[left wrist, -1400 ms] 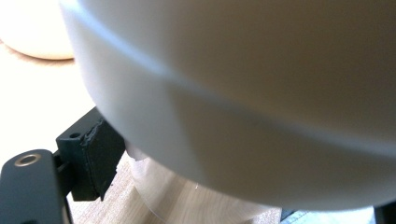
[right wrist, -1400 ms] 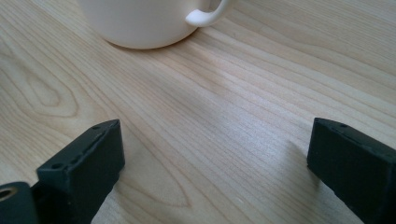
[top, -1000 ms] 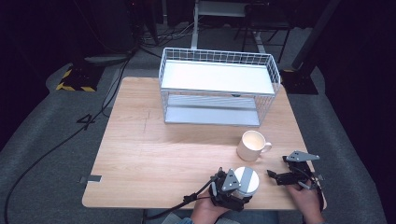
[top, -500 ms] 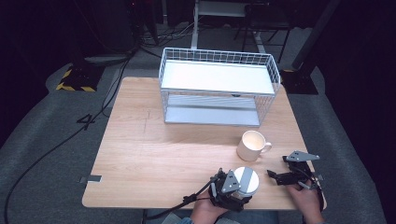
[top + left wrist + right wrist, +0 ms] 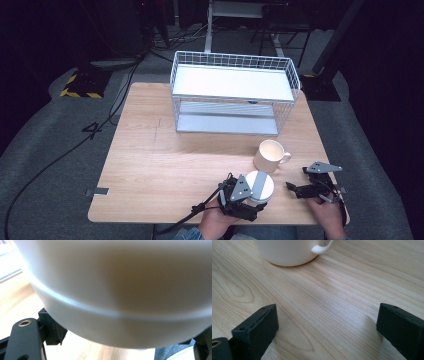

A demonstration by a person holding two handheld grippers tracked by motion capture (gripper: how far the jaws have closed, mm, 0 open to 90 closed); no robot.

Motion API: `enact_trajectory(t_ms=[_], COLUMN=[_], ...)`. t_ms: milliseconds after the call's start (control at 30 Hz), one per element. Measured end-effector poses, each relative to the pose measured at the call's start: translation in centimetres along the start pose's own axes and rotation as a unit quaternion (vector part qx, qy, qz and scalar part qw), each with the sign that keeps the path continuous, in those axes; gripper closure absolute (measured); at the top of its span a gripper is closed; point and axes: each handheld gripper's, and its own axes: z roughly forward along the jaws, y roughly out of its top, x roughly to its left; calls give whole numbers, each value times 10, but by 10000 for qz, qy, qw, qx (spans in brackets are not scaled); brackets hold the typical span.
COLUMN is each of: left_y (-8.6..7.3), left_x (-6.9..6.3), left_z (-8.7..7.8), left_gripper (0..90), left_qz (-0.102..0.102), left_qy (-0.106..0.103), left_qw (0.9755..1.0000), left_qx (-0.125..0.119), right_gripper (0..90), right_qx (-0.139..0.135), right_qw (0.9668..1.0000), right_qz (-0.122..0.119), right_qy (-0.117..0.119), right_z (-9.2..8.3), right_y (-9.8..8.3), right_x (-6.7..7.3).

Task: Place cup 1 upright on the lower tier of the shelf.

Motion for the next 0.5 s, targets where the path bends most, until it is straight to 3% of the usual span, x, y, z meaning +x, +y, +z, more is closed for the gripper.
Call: enact_trajectory(t_ms=[200, 500], left_y=[10, 17], left_x=[6, 20], left_z=[-9, -19], left_gripper=[190, 190], left_qz=[58, -33], left_qy=[72, 215], left_qw=[10000, 9997], left_qx=[-5, -100], right_gripper=[41, 41], right_qx=[-6, 0], right_qw=[10000, 10000], right_qz=[21, 6], right_qy=[-5, -6], right_z=[1, 0], right_y=[1, 0], right_x=[0, 0])
